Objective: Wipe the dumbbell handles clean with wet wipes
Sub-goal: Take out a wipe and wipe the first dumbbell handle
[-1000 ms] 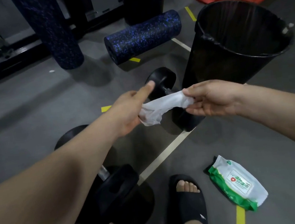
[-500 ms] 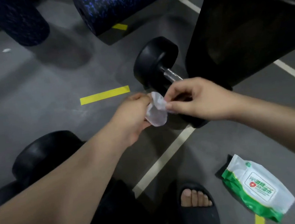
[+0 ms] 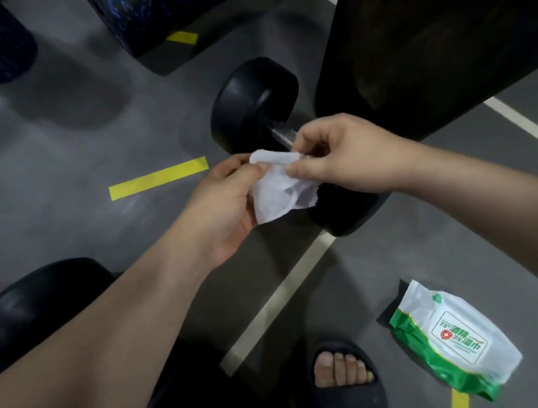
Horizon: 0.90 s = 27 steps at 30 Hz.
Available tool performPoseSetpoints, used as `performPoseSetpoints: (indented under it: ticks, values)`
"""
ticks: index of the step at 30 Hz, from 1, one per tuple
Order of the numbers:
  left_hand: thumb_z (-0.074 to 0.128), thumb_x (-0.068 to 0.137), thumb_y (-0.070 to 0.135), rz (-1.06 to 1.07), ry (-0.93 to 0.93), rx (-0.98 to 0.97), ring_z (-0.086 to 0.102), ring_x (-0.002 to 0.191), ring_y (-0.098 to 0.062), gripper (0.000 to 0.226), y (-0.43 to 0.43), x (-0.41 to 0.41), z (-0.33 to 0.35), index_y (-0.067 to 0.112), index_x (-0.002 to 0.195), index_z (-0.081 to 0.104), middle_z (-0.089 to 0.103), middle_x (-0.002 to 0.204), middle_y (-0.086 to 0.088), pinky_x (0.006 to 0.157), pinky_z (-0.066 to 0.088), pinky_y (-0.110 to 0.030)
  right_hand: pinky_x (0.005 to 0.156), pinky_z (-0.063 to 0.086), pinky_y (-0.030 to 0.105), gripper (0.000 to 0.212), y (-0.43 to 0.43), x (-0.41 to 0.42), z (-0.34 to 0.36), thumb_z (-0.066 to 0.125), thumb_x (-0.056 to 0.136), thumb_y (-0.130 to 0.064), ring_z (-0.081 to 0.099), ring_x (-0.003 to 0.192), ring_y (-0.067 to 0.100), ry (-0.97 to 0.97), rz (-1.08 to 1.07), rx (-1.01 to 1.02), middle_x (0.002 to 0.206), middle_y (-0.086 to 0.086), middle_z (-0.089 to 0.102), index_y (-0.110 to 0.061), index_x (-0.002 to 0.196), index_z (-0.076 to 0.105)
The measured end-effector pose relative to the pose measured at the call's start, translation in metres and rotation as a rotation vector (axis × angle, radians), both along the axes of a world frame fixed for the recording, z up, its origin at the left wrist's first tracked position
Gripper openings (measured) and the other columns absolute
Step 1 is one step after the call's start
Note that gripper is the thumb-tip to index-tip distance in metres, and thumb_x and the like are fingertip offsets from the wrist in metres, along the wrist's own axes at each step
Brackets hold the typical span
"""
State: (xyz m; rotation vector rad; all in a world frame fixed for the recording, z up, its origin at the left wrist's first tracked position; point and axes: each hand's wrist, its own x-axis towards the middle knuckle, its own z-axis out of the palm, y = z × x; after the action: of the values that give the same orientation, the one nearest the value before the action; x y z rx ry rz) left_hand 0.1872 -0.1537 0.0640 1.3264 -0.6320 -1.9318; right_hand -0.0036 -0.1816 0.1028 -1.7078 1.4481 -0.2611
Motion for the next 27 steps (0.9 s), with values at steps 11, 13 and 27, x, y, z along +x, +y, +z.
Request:
performPoseSetpoints:
  ticks: [11,13,27]
  values:
    - [0.076,0.084,0.013,-0.067,-0.680,-0.369,0.057,0.059,-0.017,0.018,0.013,-0.017,-0.002,0.014,0.081,0.058,0.060,0.068,-0.004,0.060,0.051,-0.028,0.043,0.050,0.024,0.017,0.019,-0.006,0.003,0.074,0.087,-0.023,0.067,0.047,0.014,0.050,-0.304,0.050,0.068,0.005,0.071,-0.010,0.086,0.062]
    - [0.072,0.086,0.009,-0.112,-0.651,-0.451,0.047,0.059,-0.004,0.013,0.020,-0.021,-0.001,0.013,0.086,0.059,0.055,0.067,0.010,0.059,0.041,-0.018,0.052,0.058,0.029,0.018,0.024,-0.002,0.003,0.070,0.091,-0.022,0.072,0.056,0.019,-0.085,-0.394,0.163,0.076,0.012,0.073,-0.004,0.089,0.065]
    - [0.066,0.094,0.010,0.195,-0.293,-0.092,0.068,0.087,-0.021,0.007,0.019,-0.026,-0.026,0.014,0.090,0.062,0.069,0.091,-0.010,0.089,0.059,-0.043,0.065,0.056,0.023,0.021,0.021,-0.028,0.008,0.052,0.094,-0.018,0.069,0.077,0.007,0.026,-0.293,-0.097,0.087,-0.004,0.074,-0.022,0.099,0.073]
